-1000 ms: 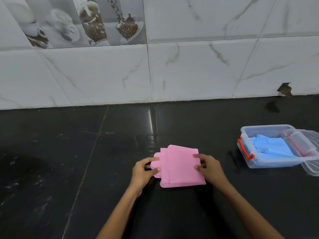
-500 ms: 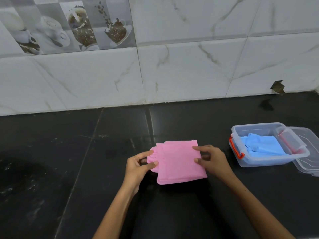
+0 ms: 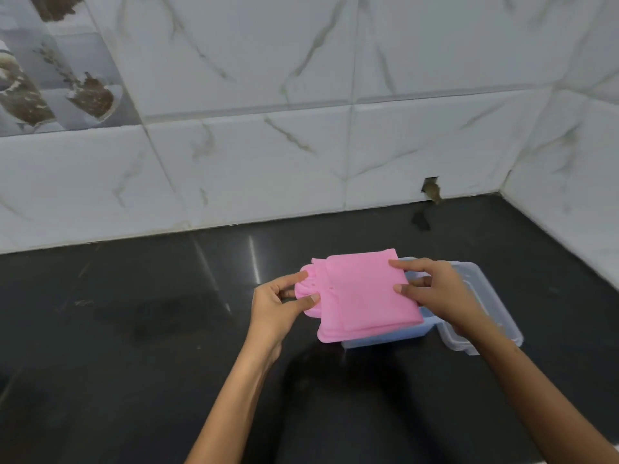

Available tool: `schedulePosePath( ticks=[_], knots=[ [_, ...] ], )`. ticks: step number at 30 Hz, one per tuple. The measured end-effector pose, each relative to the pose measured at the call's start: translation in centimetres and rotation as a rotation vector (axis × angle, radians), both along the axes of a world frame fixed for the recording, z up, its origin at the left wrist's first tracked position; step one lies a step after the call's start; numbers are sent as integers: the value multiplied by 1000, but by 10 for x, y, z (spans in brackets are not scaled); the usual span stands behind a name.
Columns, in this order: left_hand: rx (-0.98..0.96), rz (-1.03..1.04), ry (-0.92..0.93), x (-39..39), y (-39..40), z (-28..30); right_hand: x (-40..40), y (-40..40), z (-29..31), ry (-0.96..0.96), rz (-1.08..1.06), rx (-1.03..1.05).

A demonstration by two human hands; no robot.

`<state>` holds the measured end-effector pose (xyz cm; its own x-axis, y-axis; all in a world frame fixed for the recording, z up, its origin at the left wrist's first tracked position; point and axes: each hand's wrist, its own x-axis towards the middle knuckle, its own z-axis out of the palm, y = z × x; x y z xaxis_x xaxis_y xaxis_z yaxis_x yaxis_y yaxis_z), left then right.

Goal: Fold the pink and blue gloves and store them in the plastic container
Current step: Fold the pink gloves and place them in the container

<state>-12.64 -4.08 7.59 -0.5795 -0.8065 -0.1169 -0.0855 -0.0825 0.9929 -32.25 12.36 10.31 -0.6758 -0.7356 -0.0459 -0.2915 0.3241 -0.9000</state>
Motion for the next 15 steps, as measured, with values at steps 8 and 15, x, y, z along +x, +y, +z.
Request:
schedulePosePath(
  ticks=[8,15],
  knots=[
    [-17,44,-128,-64,30,-15,-58,18,-21,47,-40,87],
    [-196,47,-322,-67,31,-26,-66,9,-43,298,-11,192]
  ],
)
